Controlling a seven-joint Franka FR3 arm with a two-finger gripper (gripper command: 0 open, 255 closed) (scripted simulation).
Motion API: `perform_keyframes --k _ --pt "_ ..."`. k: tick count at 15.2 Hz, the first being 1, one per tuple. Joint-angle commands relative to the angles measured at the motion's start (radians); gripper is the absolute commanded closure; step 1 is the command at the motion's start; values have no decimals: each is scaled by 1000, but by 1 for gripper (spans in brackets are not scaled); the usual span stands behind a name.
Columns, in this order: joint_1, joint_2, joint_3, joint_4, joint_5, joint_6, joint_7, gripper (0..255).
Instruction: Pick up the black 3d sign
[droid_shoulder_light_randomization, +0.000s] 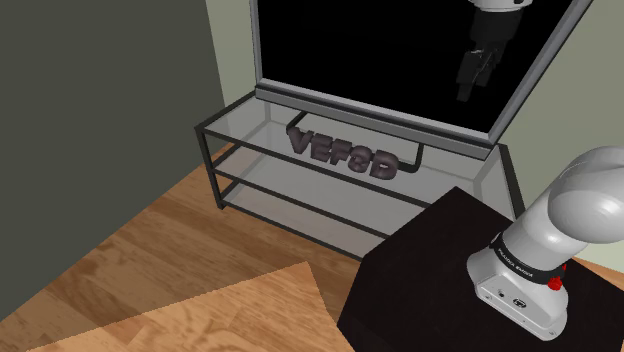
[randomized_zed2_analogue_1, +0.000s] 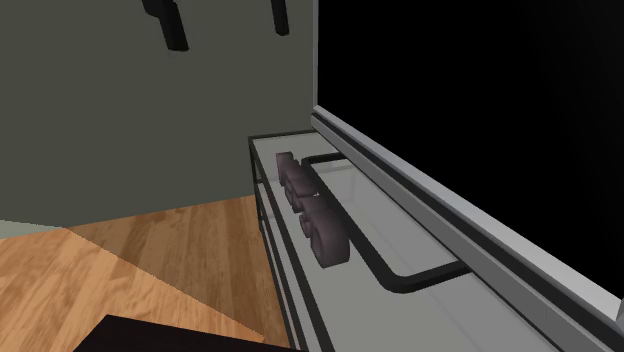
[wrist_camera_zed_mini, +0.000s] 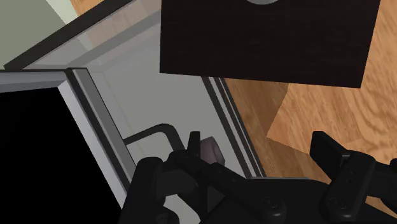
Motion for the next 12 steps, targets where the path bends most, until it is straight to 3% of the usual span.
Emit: perform_keyframes --k 1,12 --pt "0 0 0 0 0 0 0 0" --pt "5 322 -60 -46 -16 402 -61 0"
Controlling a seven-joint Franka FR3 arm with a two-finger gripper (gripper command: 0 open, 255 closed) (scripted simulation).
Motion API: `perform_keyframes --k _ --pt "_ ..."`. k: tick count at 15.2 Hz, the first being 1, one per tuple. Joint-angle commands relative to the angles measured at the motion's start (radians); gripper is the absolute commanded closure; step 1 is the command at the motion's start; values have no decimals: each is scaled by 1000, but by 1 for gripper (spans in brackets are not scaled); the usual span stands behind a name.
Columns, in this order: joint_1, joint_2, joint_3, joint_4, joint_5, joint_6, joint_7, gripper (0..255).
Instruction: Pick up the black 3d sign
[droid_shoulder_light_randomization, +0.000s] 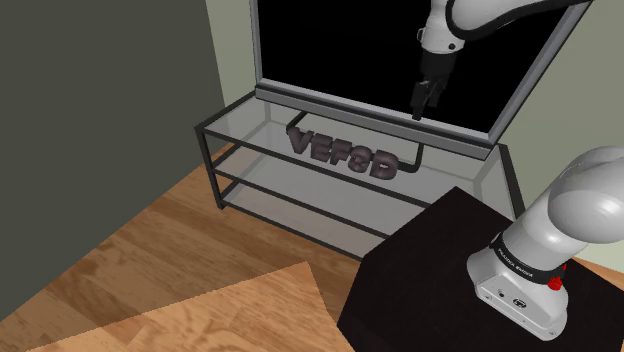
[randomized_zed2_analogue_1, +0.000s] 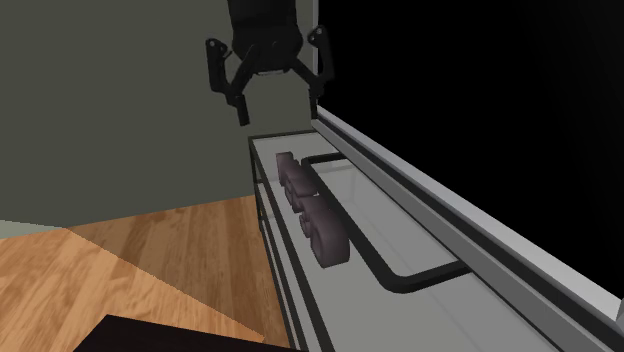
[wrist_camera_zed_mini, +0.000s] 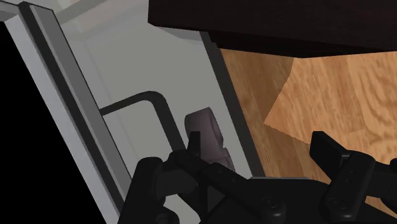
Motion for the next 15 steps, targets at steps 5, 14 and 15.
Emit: perform_keyframes --k 5,14,15 --pt "8 217 -22 42 7 195 -35 0" --pt "13 568 -35 200 48 414 -109 0" --pt "13 607 -34 224 55 431 -118 0"
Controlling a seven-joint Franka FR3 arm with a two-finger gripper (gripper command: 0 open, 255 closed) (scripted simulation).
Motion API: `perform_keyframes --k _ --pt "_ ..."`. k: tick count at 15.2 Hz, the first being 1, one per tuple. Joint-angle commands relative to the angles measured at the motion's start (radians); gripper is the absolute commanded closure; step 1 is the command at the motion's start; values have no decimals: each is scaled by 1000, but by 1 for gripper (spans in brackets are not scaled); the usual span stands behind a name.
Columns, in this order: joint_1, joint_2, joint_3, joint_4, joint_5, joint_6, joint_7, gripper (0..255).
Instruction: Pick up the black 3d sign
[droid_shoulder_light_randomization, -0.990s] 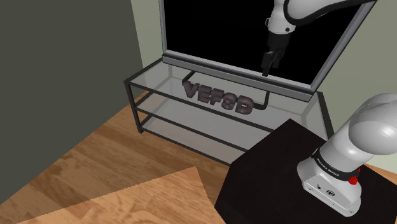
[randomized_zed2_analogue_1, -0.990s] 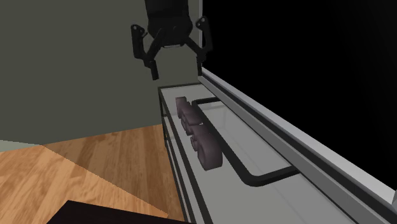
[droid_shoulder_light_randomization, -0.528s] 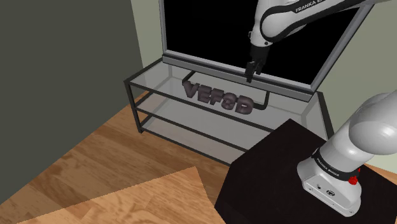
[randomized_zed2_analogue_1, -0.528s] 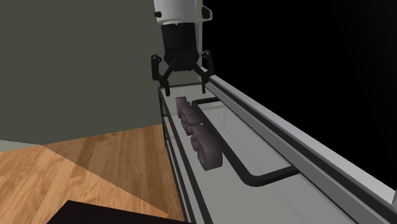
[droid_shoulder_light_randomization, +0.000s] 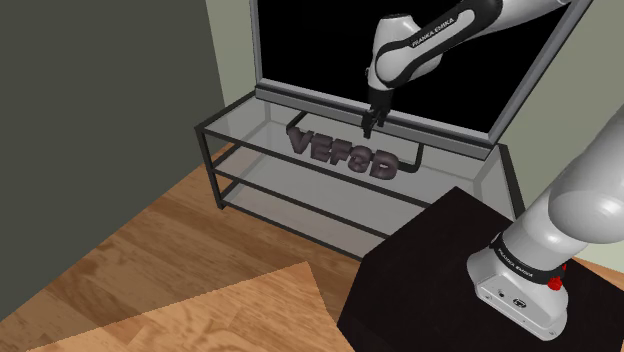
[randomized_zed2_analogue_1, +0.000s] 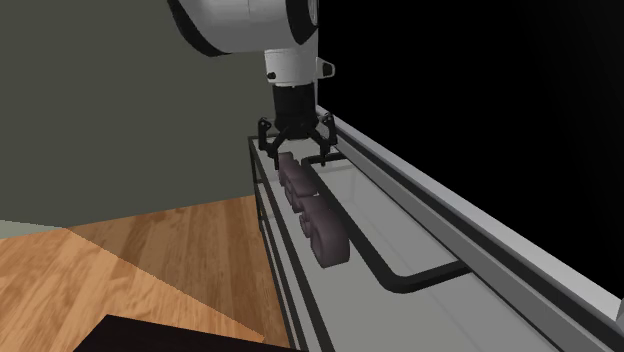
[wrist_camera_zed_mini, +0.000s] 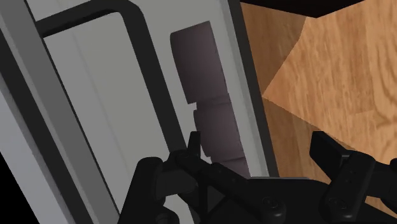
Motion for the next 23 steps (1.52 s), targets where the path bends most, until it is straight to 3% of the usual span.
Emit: perform_keyframes --k 1,10,20,21,23 --pt "-1 79 1 48 12 36 -19 0" --pt "-17 428 31 334 61 121 -93 0" --pt "-19 522 34 356 63 194 -94 0" --pt "-20 521 34 356 63 193 -95 255" --pt "-19 522 34 356 63 194 -94 255"
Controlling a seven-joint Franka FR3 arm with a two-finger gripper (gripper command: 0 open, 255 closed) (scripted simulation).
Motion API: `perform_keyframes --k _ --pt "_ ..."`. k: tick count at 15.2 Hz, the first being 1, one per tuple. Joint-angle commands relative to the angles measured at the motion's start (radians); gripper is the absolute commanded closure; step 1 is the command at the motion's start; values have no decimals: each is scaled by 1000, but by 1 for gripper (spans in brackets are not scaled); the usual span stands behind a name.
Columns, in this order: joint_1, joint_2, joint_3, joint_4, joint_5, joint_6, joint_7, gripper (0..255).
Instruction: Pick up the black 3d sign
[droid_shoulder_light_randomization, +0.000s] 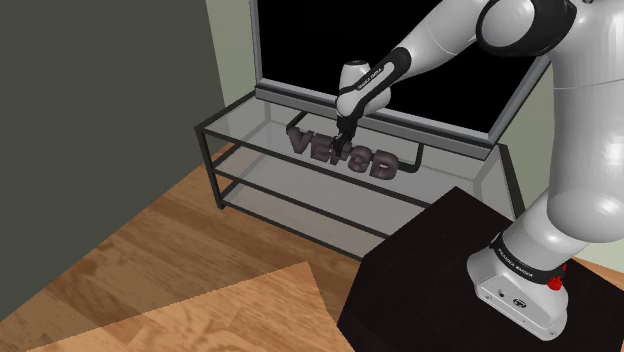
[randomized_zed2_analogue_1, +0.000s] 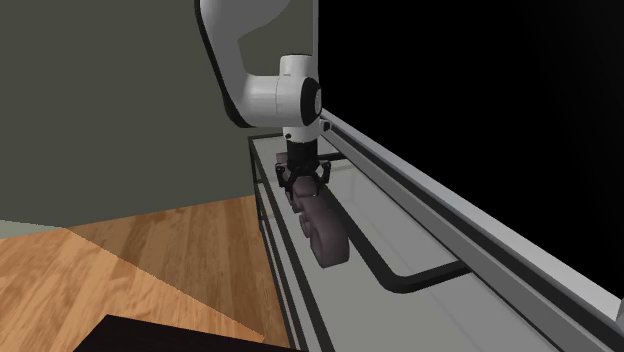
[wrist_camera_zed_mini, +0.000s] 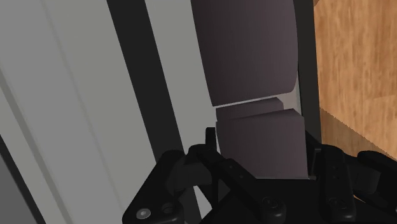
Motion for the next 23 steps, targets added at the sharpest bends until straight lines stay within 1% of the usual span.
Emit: perform_keyframes --k 1,7,23 --pt "0 2 0 0 0 1 0 255" --pt "0 2 0 0 0 2 1 255" --pt "1 -147 -1 -1 -1 -146 -2 255"
